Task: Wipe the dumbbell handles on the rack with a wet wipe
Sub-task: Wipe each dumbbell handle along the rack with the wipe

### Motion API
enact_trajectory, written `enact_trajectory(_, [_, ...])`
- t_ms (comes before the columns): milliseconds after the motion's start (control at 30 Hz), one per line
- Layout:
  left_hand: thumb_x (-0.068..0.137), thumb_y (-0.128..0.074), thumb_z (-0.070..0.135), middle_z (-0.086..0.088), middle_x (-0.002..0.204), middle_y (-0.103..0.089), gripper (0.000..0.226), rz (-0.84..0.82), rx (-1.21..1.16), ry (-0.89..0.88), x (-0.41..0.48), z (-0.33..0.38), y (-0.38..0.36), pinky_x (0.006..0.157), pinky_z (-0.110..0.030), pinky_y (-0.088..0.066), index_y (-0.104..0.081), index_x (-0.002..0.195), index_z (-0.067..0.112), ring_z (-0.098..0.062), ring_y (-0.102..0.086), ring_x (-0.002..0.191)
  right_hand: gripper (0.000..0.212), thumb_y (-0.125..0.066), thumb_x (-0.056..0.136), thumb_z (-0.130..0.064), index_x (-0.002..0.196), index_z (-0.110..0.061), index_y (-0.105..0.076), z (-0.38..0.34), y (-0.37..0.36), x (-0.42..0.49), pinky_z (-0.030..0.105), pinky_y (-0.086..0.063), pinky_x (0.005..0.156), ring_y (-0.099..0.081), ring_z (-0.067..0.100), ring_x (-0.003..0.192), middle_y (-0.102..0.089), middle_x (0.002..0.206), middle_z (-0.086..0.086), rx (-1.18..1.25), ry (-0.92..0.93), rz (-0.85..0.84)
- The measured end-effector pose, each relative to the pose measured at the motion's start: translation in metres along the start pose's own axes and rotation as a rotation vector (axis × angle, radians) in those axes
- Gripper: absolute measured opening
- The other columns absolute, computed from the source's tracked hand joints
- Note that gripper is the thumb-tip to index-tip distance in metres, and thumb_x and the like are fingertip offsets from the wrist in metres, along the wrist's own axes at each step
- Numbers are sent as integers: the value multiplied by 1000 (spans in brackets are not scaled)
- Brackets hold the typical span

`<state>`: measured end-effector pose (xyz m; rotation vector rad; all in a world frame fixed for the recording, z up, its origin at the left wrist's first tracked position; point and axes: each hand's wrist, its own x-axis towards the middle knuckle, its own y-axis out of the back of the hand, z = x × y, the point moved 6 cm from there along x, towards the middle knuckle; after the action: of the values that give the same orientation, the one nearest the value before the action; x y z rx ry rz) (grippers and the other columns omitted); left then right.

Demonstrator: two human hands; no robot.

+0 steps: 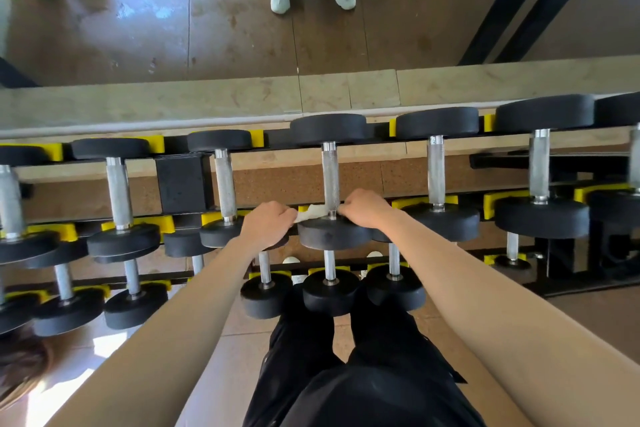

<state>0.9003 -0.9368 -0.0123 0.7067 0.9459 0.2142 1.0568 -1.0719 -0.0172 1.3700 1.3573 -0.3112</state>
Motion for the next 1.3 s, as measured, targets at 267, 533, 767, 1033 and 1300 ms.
enact_trajectory(267, [101, -42, 33, -4, 66, -55, 42, -45, -1, -103, 9, 45, -7, 65, -36, -49, -56, 67, 14, -21, -58, 68, 42, -54, 96, -26, 57, -17, -44, 38, 30, -18, 27, -30, 56, -32, 13, 52, -33, 55, -1, 84, -45, 28])
enact_trajectory(533, [100, -43, 29, -5, 64, -49, 36, 145, -344, 73, 12, 22, 31, 61, -31, -35, -57, 71, 15, -20, -49, 63, 30, -50, 101, -24, 75, -13, -58, 0, 20, -10, 25, -40, 66, -49, 15, 65, -52, 69, 2, 24, 89, -28])
enact_trajectory(767, [97, -45, 29, -5, 65, -44, 34, 132, -453, 62, 21, 54, 21, 65, -34, -39, -50, 67, 16, -19, -45, 63, 32, -53, 98, -22, 67, -15, -56, 22, 64, -14, 27, -39, 62, -48, 16, 63, -52, 67, 2, 292, 61, 226])
enact_trajectory(1033, [97, -43, 16, -3, 68, -45, 29, 215, -642, 53, 29, 59, 39, 65, -33, -36, -49, 69, 14, -17, -44, 66, 18, -57, 97, -12, 106, -13, -73, 11, 75, -2, 31, -50, 89, -63, 18, 99, -67, 100, -1, 549, 10, 356])
enact_trajectory(1300, [100, -46, 17, 0, 83, -54, 22, 292, -827, 148, 30, 41, 59, 65, -25, -35, -64, 87, 12, -10, -47, 76, 23, -58, 100, -18, 122, -15, -65, -9, 64, 5, 27, -53, 78, -65, 17, 102, -70, 112, 1, 1057, -69, 320])
